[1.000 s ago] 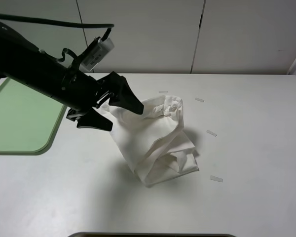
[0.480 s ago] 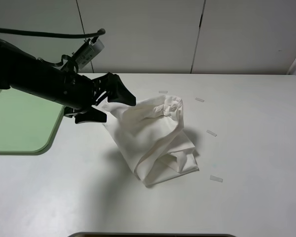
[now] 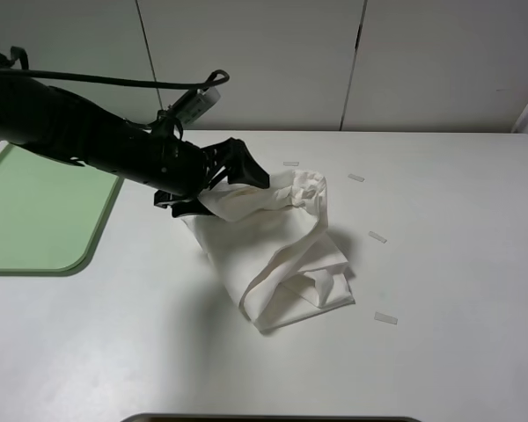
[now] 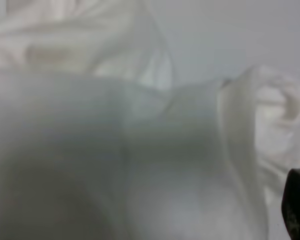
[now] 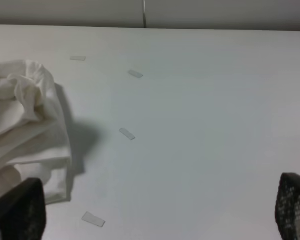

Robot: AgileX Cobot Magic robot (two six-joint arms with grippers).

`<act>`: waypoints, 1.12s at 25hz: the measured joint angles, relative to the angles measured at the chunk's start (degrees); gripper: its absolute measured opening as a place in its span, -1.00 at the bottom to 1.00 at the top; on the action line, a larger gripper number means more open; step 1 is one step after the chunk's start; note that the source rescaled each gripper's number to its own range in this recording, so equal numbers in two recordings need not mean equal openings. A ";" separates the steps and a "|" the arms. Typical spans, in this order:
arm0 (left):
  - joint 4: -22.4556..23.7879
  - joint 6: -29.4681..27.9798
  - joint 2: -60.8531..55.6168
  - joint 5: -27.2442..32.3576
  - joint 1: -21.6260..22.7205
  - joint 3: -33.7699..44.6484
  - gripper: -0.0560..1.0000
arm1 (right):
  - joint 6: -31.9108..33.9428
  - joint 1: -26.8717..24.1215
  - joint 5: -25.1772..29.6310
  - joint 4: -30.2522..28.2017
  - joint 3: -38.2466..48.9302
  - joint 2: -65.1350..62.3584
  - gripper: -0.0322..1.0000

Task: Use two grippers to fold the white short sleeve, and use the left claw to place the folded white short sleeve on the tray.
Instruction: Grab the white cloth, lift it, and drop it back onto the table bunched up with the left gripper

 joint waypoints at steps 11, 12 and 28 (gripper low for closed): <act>-1.84 3.05 4.95 -3.07 -0.20 -9.30 0.86 | 0.00 0.00 0.00 0.06 0.00 0.00 1.00; -2.19 3.57 4.95 -3.59 -0.20 -10.02 0.86 | 0.00 0.00 0.00 0.11 0.00 0.00 1.00; -11.66 24.51 5.27 -4.64 -2.59 -17.88 0.85 | 0.00 0.00 0.00 0.38 0.00 0.00 1.00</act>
